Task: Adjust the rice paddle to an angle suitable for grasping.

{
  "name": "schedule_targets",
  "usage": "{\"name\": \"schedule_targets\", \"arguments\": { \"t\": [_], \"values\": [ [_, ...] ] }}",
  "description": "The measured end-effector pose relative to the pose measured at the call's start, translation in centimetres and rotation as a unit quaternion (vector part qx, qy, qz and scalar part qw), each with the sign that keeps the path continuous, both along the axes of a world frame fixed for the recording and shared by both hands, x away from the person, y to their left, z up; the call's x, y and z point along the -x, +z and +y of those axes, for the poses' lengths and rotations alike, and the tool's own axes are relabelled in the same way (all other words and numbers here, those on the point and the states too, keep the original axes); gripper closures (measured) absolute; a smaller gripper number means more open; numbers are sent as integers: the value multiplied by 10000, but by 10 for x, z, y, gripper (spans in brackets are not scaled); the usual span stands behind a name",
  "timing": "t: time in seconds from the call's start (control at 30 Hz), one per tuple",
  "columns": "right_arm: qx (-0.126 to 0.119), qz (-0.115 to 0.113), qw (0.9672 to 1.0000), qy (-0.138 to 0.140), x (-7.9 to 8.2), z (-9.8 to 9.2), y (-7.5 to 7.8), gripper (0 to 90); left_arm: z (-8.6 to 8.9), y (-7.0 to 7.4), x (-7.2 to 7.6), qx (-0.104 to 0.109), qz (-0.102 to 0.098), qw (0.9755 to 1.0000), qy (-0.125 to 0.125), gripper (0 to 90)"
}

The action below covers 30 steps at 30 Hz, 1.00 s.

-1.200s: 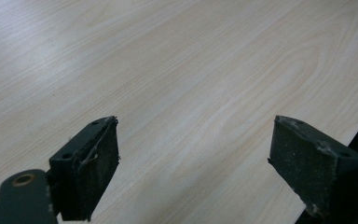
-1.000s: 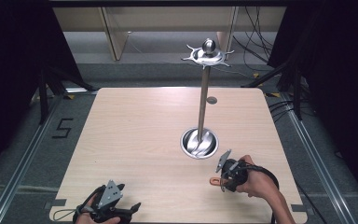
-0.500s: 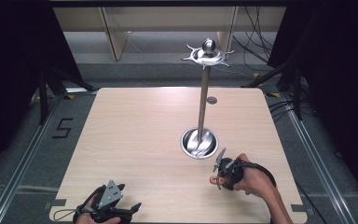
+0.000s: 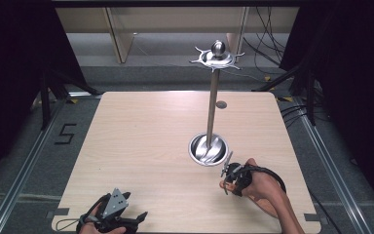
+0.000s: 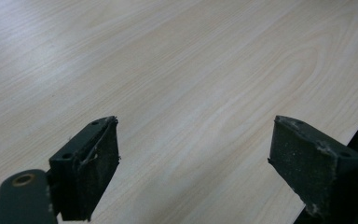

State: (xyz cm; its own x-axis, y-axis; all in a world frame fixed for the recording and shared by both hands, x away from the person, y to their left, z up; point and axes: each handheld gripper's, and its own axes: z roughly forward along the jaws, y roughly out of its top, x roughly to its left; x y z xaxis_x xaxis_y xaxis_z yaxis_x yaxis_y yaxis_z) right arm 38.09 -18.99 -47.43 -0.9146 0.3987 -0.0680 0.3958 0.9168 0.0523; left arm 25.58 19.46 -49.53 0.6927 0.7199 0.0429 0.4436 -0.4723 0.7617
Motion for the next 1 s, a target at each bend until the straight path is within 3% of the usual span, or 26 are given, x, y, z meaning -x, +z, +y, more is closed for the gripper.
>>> {"name": "schedule_targets", "arguments": {
  "t": [0.1,0.2,0.23,0.3,0.33,0.4,0.6,0.63,0.67,0.73,0.77,0.8,0.87,0.9,1.0],
  "values": [
    [34,13,10000,-60,0,1,0,663,-1,0,1,127,48,9999,-26,150],
    [-5,-3,9999,116,-2,1,-1,664,-1,0,1,123,48,9999,-18,151],
    [95,15,10000,22,-1,3,0,664,0,0,0,-2,0,10000,-7,151],
    [118,70,9999,-4,-2,3,0,664,-1,0,1,130,52,9999,-21,151],
    [75,6,10000,54,-2,2,0,665,1,1,0,-20,29,10000,-46,151],
    [114,-41,9999,-61,-1,3,0,665,0,0,0,1,2,10000,-12,151],
    [-331,-251,9991,-129,-4,-3,10,665,-1,-1,1,60,60,9999,57,150],
    [-338,-257,9984,-365,-1,-1,14,665,-1,-1,1,86,72,9999,87,151],
    [-416,-321,9983,-259,-3,-4,18,665,-1,-1,1,76,74,9999,74,151],
    [-600,-391,9968,-362,-1,-6,25,665,0,1,2,133,123,9998,15,151],
    [-713,-468,9952,-481,0,-7,27,665,0,0,0,7,17,10000,7,151],
    [-917,-599,9930,-433,0,-9,31,665,-1,0,1,50,52,10000,56,151],
    [-1159,-719,9888,-605,2,-14,39,665,-1,0,1,118,79,9999,80,151],
    [-1299,-701,9874,-568,1,-17,42,665,-1,-1,1,79,61,9999,82,151],
    [-1728,-898,9787,-654,1,-23,50,668,-1,-1,1,81,60,9999,89,150]
  ]
}}
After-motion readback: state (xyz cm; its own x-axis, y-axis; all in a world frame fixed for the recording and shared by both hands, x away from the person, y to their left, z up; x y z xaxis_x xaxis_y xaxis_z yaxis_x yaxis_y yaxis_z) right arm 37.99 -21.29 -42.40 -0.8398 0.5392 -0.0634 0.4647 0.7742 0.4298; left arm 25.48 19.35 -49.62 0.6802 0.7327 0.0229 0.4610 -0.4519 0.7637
